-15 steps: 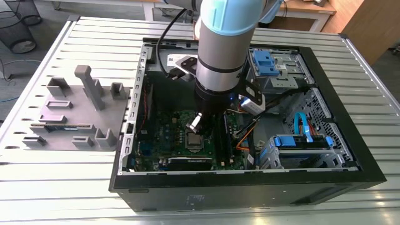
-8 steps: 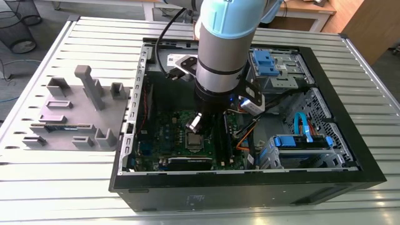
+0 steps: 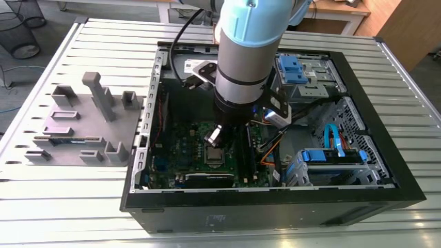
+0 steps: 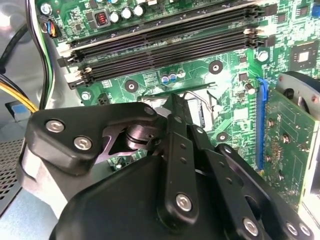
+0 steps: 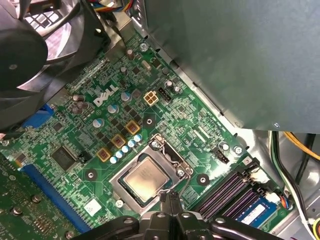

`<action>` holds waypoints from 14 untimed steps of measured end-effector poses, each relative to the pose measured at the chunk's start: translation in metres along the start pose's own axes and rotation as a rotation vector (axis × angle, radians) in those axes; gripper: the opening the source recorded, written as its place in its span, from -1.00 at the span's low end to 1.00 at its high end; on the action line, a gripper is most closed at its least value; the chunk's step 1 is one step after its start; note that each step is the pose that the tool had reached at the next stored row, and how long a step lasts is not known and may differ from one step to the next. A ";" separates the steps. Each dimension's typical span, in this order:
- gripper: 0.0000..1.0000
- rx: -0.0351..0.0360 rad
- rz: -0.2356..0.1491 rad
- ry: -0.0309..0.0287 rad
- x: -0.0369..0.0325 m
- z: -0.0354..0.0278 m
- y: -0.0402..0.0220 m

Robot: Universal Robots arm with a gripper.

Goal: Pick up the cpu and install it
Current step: 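Install the first cpu locking lever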

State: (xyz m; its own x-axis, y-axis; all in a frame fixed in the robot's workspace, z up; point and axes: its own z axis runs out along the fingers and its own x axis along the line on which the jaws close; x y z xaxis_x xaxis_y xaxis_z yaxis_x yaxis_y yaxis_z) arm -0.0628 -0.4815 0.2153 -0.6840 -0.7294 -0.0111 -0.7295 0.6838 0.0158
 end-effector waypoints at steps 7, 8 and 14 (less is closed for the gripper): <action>-0.79 -0.0042 0.004 -0.0046 0.0038 0.0016 -0.0033; -0.79 -0.0042 0.005 -0.0045 0.0044 0.0020 -0.0039; -0.79 -0.0042 0.011 -0.0048 0.0070 0.0047 -0.0058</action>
State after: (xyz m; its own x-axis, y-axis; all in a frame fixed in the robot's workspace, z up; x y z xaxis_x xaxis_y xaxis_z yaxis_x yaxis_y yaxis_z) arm -0.0634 -0.4905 0.2105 -0.6920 -0.7218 -0.0157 -0.7219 0.6917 0.0202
